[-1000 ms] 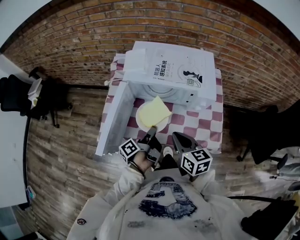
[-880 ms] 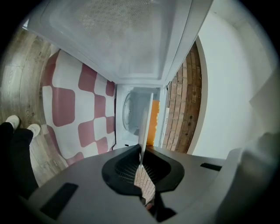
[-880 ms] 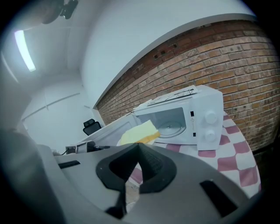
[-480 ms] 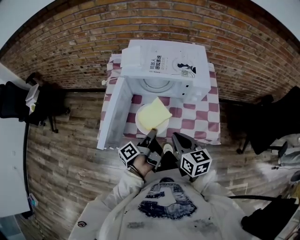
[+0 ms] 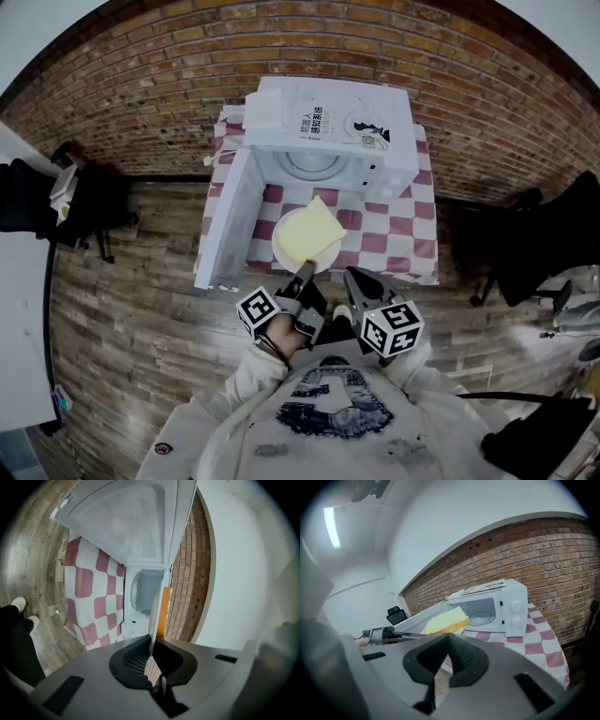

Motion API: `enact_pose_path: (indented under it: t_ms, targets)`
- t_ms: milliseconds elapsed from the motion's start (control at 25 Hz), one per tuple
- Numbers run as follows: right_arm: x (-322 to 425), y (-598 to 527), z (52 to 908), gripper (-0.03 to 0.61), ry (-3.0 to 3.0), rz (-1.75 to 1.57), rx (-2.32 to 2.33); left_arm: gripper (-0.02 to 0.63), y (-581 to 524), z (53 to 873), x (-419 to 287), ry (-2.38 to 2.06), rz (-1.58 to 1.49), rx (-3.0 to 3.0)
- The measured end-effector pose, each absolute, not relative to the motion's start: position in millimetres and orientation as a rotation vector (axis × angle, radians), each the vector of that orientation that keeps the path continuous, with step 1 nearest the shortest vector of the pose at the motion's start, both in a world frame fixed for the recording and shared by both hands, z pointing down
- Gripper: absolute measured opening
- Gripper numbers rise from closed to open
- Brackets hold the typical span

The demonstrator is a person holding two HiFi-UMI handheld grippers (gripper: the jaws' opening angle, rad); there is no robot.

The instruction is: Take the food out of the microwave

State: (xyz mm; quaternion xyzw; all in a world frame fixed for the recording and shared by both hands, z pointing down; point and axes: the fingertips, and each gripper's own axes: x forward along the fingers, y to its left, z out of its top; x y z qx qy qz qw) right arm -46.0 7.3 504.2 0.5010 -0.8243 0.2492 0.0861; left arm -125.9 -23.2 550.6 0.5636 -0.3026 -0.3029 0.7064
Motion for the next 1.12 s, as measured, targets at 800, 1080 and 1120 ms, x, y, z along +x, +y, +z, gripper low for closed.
enact_pose_path:
  t_ms: [800, 1080, 1120]
  targets:
    - [-30, 9, 493, 0.012, -2.536, 0.689, 1.453, 0.021, -9, 532, -110, -0.685, -0.727, 1.253]
    - [-26, 7, 494, 0.012, -2.534, 0.687, 1.452, 0.021, -13, 529, -106, -0.676, -0.742, 1.254]
    - [-26, 7, 494, 0.012, -2.533, 0.687, 1.452, 0.021, -14, 528, -106, -0.676, -0.743, 1.254]
